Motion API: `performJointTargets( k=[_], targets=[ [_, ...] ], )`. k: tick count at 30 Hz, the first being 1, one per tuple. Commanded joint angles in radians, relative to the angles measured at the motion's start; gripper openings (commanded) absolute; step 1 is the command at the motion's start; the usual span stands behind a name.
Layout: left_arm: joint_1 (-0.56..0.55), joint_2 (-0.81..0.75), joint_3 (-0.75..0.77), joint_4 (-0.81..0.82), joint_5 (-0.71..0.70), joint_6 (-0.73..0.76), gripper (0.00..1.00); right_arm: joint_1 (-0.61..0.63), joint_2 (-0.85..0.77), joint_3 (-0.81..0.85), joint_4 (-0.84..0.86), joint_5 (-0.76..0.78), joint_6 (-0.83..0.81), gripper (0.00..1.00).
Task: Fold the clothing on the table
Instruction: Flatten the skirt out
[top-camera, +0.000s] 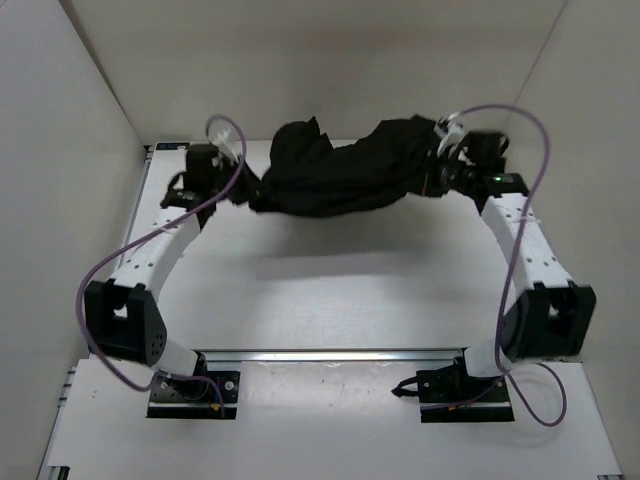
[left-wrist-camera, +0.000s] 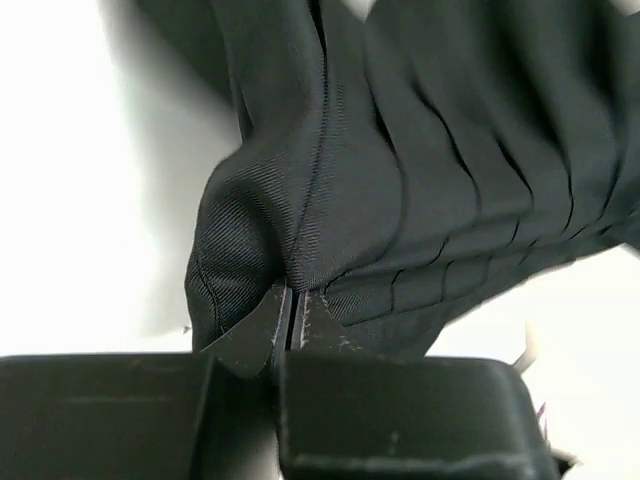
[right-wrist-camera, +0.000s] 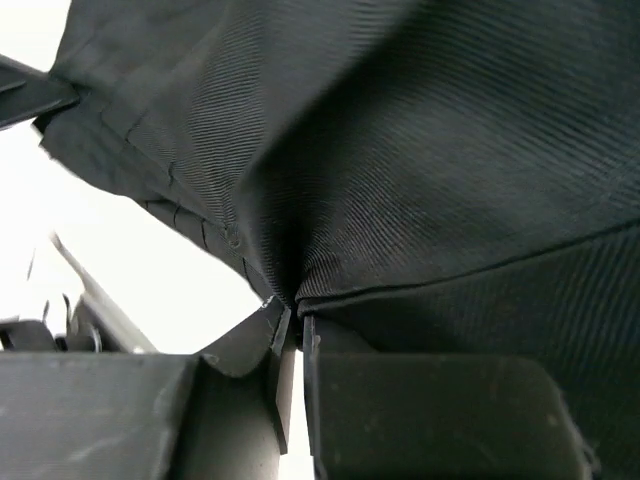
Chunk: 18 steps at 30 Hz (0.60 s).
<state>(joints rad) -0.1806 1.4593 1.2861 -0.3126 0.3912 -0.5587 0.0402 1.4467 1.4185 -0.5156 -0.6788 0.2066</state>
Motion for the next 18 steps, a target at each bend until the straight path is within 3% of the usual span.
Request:
performJointTargets(
  k=[1, 2, 5, 7, 11, 18],
  targets=[
    [0.029, -0.011, -0.238, -0.132, -0.224, 0.081, 0.0, -0.014, 0.079, -0.156, -0.063, 0.156, -0.082, 0.0],
    [0.026, -0.026, -0.26, -0.141, -0.219, 0.095, 0.0, 0.006, 0.098, -0.162, -0.075, 0.166, -0.101, 0.04],
    [-0.006, -0.057, -0.335, -0.177, -0.235, 0.117, 0.0, 0.018, 0.132, -0.135, -0.109, 0.189, -0.105, 0.39],
    [-0.02, -0.071, -0.379, -0.189, -0.23, 0.126, 0.0, 0.02, 0.13, -0.135, -0.069, 0.193, -0.093, 0.51],
    [-0.072, -0.082, -0.442, -0.207, -0.242, 0.121, 0.0, 0.052, 0.138, -0.19, 0.028, 0.189, -0.049, 0.61],
    [-0.1, -0.114, -0.518, -0.214, -0.221, 0.117, 0.0, 0.118, 0.207, -0.282, -0.017, 0.321, -0.006, 0.62]
  ],
)
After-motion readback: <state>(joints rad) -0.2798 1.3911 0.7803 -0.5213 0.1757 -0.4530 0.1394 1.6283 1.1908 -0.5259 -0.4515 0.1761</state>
